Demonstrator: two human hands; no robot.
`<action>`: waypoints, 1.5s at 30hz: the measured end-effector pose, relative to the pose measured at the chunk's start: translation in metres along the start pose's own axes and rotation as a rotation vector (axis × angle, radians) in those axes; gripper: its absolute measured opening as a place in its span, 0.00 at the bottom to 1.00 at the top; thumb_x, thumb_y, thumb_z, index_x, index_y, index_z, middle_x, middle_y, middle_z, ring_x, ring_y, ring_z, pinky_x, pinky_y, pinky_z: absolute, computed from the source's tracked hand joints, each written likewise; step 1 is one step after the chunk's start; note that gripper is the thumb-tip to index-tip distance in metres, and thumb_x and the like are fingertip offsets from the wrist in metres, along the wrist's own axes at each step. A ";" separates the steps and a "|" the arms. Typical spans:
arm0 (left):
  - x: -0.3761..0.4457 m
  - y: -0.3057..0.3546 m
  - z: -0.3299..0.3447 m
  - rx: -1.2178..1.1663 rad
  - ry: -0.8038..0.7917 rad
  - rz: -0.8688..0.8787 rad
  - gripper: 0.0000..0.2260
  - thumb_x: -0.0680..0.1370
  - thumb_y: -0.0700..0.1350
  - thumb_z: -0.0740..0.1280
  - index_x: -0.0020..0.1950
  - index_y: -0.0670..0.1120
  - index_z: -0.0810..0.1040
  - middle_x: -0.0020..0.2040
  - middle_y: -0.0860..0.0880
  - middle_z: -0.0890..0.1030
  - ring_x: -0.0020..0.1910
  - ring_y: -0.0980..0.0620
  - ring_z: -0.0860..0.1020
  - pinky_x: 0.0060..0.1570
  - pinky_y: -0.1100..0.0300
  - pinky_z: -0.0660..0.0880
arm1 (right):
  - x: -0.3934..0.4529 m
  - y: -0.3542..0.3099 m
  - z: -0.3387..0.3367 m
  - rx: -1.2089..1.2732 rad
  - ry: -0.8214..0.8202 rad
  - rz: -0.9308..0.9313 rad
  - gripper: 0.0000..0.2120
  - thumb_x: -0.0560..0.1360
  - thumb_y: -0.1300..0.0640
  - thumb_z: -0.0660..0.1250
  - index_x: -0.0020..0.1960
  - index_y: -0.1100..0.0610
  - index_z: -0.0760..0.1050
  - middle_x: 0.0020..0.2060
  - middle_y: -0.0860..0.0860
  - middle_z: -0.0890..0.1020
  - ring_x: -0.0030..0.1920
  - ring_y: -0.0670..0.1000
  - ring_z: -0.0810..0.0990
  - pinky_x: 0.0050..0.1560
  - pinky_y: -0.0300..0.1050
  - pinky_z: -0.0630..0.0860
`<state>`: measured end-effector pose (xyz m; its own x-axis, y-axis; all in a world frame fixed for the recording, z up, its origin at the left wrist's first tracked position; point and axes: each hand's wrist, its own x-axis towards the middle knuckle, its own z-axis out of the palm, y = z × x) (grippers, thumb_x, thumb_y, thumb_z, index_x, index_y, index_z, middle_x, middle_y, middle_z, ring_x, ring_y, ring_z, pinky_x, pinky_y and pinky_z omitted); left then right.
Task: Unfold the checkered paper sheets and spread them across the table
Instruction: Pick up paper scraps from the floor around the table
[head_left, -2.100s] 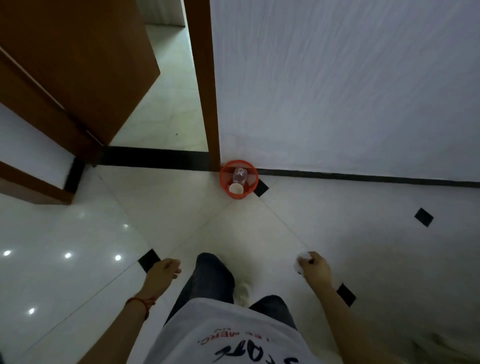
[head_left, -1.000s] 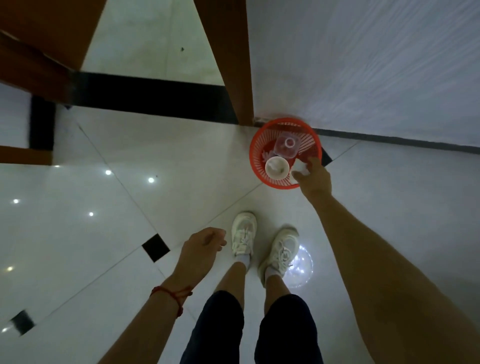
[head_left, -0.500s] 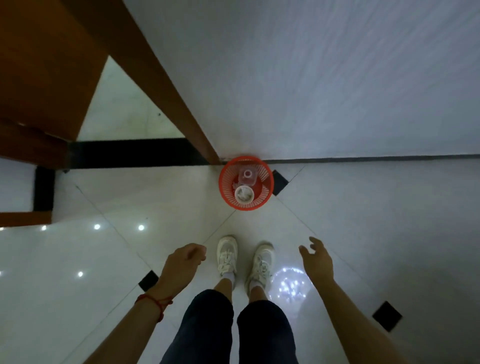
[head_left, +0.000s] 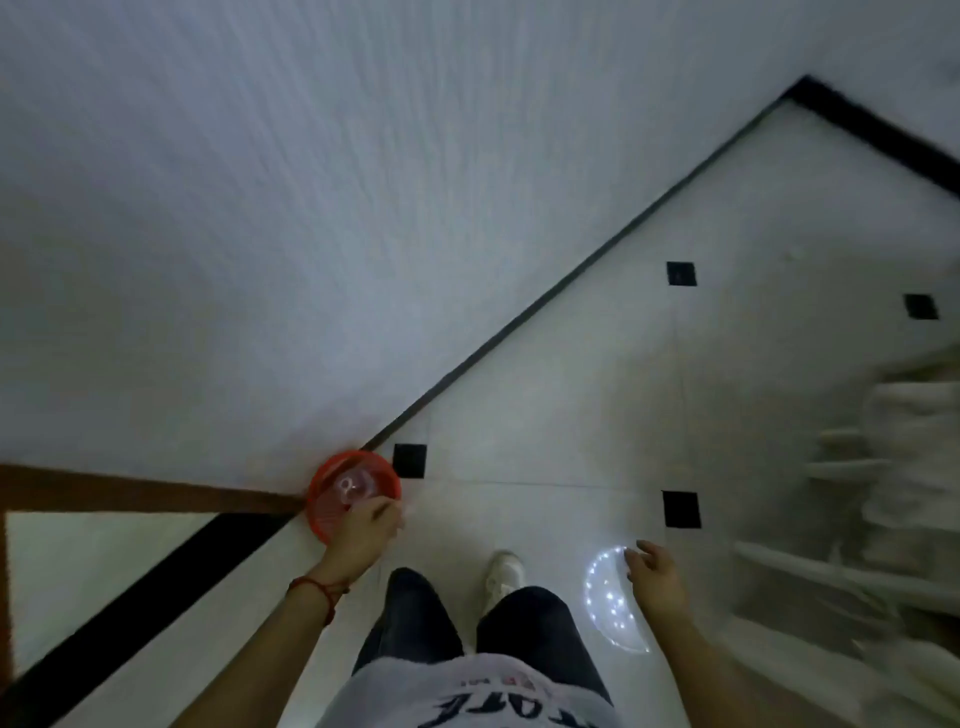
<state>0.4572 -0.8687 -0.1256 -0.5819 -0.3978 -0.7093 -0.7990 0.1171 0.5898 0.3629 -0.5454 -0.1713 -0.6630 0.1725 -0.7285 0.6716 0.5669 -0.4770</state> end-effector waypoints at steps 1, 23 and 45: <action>0.004 0.015 0.008 0.023 -0.028 0.006 0.11 0.78 0.42 0.60 0.40 0.42 0.78 0.40 0.45 0.80 0.44 0.46 0.77 0.44 0.57 0.72 | 0.003 0.006 -0.011 0.035 0.018 0.018 0.17 0.77 0.57 0.62 0.63 0.63 0.70 0.57 0.61 0.77 0.56 0.61 0.77 0.60 0.54 0.70; 0.209 0.298 0.072 0.286 -0.237 0.007 0.09 0.78 0.43 0.60 0.46 0.40 0.78 0.45 0.41 0.80 0.42 0.45 0.77 0.43 0.58 0.72 | 0.140 -0.141 -0.149 0.564 0.219 0.274 0.16 0.78 0.64 0.58 0.64 0.69 0.68 0.46 0.63 0.76 0.33 0.50 0.72 0.32 0.41 0.67; 0.416 0.743 0.328 0.405 -0.396 0.152 0.10 0.78 0.43 0.61 0.53 0.39 0.77 0.40 0.45 0.78 0.37 0.51 0.75 0.37 0.61 0.70 | 0.428 -0.281 -0.369 0.745 0.267 0.482 0.15 0.78 0.65 0.57 0.63 0.68 0.69 0.34 0.54 0.73 0.29 0.51 0.71 0.16 0.32 0.66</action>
<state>-0.4280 -0.6483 -0.1092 -0.6444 0.0115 -0.7646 -0.6515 0.5152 0.5569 -0.2317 -0.3337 -0.1678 -0.2485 0.4872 -0.8371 0.8725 -0.2627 -0.4119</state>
